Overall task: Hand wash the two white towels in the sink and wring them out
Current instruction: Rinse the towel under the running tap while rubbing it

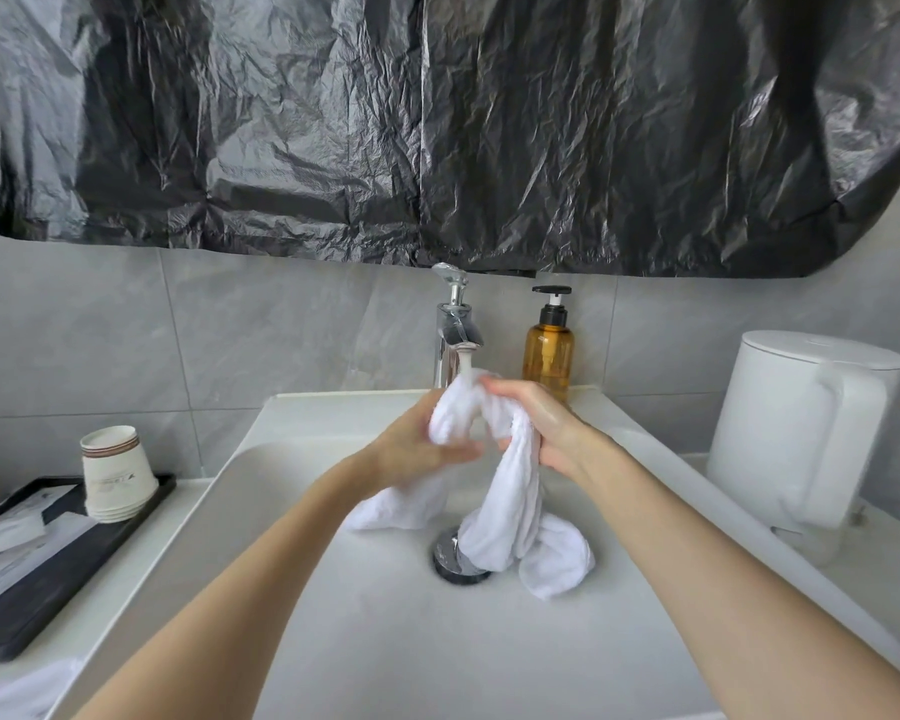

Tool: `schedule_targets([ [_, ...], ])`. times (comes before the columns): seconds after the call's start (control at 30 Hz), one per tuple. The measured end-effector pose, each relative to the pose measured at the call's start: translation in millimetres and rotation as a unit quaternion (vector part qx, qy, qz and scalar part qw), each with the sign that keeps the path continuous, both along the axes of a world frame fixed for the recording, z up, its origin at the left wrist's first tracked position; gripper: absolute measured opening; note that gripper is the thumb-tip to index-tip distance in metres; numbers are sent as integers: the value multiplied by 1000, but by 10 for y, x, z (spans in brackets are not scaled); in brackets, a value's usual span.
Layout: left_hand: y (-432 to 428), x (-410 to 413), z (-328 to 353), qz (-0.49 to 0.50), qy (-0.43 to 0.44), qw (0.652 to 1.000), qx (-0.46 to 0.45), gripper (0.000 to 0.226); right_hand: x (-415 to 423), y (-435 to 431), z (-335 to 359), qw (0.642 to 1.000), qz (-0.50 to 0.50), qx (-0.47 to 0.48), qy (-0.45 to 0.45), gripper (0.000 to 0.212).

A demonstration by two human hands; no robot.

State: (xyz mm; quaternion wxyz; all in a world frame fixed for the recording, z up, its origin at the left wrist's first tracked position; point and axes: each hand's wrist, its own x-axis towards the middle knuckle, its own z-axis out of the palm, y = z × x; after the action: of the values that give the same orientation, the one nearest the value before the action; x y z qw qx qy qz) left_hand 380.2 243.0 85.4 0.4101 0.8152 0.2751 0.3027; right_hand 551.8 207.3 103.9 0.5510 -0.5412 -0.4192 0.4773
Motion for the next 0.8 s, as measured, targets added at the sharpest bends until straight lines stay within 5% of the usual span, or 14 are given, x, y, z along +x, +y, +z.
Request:
schedule_targets([
  [0.07,34,-29,35,20,-19,1000,0,24,-13,10,-10,999,-46,-3,-28,30],
  [0.2,42,-44,182,55,-130,985,-100,12,-99,33,-52,961,-86,101,-241,31],
  [0.33,55,110,206,111,-214,953,-185,25,-349,17,-96,956,-68,168,-229,23],
  [0.47,14,237,56,176,-206,951,-149,55,-506,-87,-147,954,-104,147,-241,29],
  [0.6,-61,321,13,189,-262,943,-82,31,-545,-54,-76,941,-164,128,-265,32],
  [0.8,46,383,-58,208,-199,951,-113,43,-449,-41,-81,903,-170,141,-368,43],
])
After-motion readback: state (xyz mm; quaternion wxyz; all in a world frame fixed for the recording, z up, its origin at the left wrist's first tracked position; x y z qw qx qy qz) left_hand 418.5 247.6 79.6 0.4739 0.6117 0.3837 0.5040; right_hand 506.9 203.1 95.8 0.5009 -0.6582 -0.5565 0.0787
